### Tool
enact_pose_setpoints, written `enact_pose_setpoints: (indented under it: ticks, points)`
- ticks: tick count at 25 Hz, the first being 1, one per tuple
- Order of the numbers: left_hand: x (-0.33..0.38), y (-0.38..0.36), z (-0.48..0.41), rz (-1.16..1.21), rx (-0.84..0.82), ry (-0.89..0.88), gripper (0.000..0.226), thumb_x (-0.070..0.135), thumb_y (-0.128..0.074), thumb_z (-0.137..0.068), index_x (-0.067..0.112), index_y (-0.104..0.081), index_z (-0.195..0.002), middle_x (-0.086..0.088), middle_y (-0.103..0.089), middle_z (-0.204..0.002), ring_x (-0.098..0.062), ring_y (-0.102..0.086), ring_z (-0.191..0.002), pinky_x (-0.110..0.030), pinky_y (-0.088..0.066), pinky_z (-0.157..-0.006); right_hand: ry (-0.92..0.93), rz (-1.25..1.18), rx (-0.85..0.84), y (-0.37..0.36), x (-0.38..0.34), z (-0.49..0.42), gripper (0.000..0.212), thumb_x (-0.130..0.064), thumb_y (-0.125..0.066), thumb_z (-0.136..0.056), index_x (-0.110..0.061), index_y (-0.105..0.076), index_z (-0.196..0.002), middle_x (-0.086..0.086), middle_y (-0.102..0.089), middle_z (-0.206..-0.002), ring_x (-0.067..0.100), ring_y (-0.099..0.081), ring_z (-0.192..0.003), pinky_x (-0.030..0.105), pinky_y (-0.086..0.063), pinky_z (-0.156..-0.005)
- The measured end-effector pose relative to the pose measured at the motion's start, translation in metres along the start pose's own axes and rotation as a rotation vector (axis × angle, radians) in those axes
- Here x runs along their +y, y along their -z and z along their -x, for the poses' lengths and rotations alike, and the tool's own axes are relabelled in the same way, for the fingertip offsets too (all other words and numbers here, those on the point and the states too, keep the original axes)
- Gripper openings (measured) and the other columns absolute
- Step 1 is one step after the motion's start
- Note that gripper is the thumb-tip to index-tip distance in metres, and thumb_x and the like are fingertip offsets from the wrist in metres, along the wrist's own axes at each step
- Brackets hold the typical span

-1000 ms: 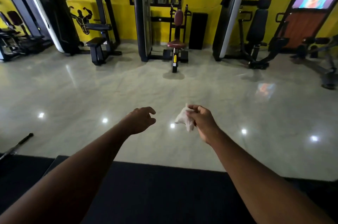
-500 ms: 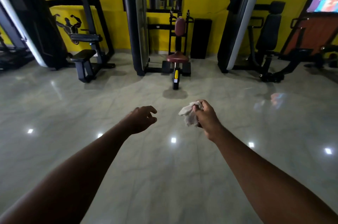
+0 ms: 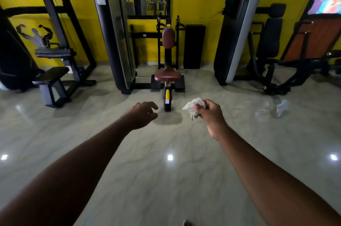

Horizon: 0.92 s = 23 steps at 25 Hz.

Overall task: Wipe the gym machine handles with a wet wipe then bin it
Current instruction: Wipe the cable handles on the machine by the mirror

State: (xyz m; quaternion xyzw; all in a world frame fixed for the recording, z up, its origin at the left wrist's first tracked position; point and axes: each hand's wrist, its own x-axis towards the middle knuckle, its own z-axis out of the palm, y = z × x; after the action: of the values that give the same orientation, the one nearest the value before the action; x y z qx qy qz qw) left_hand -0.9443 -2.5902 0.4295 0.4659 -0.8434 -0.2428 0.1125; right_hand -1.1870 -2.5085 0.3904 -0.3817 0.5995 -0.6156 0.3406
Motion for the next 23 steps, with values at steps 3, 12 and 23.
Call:
enact_pose_setpoints:
  ticks: [3,12,23]
  points:
    - [0.008,0.011,-0.126,0.003,0.001,0.03,0.031,0.031,-0.062,-0.094,0.024,-0.06,-0.123,0.0,-0.069,-0.11,-0.013,-0.06,-0.093,-0.026,-0.044,-0.074,-0.063,-0.029,-0.014,0.007,-0.007,-0.13,0.011,-0.019,-0.071,-0.079,-0.009,-0.069,-0.076,0.014,-0.063,-0.069,0.024,-0.056,-0.066,0.039,-0.045,-0.069]
    - [-0.008,0.032,-0.472,-0.01,0.1,0.026,0.024,0.028,-0.058,-0.096,0.021,-0.063,-0.118,-0.001,-0.067,-0.106,-0.016,-0.063,-0.091,-0.032,-0.053,-0.075,0.06,0.034,0.006,-0.004,0.021,-0.492,0.024,-0.004,-0.074,-0.081,-0.01,-0.066,-0.103,0.014,-0.07,-0.096,0.018,-0.065,-0.08,0.028,-0.053,-0.072]
    - [-0.007,0.054,-0.873,-0.005,0.074,-0.006,0.025,0.024,-0.057,-0.093,0.018,-0.064,-0.117,-0.004,-0.068,-0.105,-0.019,-0.062,-0.093,-0.042,-0.052,-0.085,0.064,0.125,0.104,-0.003,0.045,-0.895,0.013,-0.016,-0.072,-0.086,-0.019,-0.064,-0.096,0.006,-0.07,-0.092,0.016,-0.066,-0.08,0.032,-0.056,-0.071]
